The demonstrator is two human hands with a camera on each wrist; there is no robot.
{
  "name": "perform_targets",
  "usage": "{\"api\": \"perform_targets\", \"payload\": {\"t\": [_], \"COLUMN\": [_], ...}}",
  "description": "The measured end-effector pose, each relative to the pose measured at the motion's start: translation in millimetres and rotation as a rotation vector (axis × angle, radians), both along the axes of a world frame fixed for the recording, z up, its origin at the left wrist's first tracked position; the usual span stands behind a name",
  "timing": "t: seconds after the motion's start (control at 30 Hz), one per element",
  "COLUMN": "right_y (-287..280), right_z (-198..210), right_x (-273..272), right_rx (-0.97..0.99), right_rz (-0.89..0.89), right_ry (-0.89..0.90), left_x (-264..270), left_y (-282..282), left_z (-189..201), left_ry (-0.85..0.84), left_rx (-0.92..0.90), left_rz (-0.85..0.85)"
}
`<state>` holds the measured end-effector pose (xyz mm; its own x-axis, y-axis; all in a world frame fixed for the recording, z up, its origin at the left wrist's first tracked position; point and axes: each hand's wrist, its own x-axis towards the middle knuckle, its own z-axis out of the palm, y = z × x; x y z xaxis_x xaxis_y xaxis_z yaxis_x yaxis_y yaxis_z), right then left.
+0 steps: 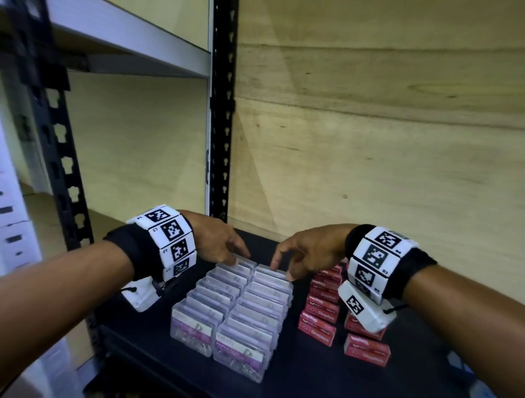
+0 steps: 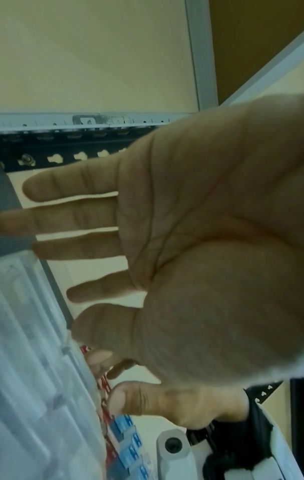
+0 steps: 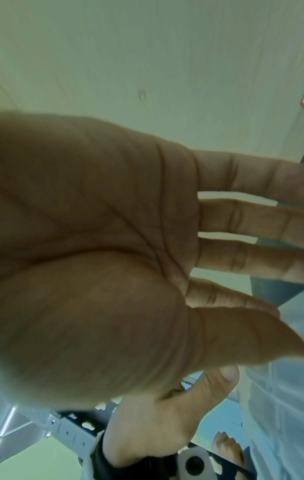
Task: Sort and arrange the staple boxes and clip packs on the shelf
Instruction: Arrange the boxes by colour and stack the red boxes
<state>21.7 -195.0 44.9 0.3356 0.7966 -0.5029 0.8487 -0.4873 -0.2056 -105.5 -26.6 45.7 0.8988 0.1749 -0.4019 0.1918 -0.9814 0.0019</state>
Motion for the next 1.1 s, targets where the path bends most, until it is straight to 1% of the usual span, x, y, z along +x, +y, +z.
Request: {"api": "perform_targets", "payload": {"t": [0.13, 0.23, 0.3, 0.5, 0.57, 0.73, 0.97, 1.1], "right_y": [-22.3, -45.1, -62.1, -111.3, -120.9, -136.8, -142.0, -144.9], "right_z": [8.6, 14.1, 15.4, 5.2, -1.0, -13.4, -24.6, -26.2], "right_x": [0.5, 2.5, 3.6, -1.5, -5.0, -15.5, -36.1, -48.1], "right_rx": [0.085, 0.113, 0.104, 0.054, 0.035, -0.016, -0.004, -0.068], "right_rz": [-0.011, -0.045, -0.075, -0.148, -0.16, -0.177, -0.149, -0.051], "right_ry": [-0.064, -0.096, -0.082, -0.081, -0.098, -0.233, -0.282, -0.375], "left_x": [1.1, 5.7, 8.2, 15.4, 19.2, 26.2, 26.3, 23.6], "left_y": [-17.1, -39.8, -60.4, -116.6, -128.9, -149.8, -165.6, -174.8], "left_z": [-1.1, -0.1, 1.3, -4.5, -8.4, -16.4, -17.8, -20.6], "left_ry": [-0.107, -0.211, -0.241, -0.152, -0.126, -0.065, -0.01, 0.002], "left_rx": [0.036, 0.044, 0.066, 0.132, 0.159, 0.213, 0.279, 0.307], "left_rz": [-0.013, -0.095, -0.167, -0.317, -0.336, -0.301, -0.225, -0.202]}}
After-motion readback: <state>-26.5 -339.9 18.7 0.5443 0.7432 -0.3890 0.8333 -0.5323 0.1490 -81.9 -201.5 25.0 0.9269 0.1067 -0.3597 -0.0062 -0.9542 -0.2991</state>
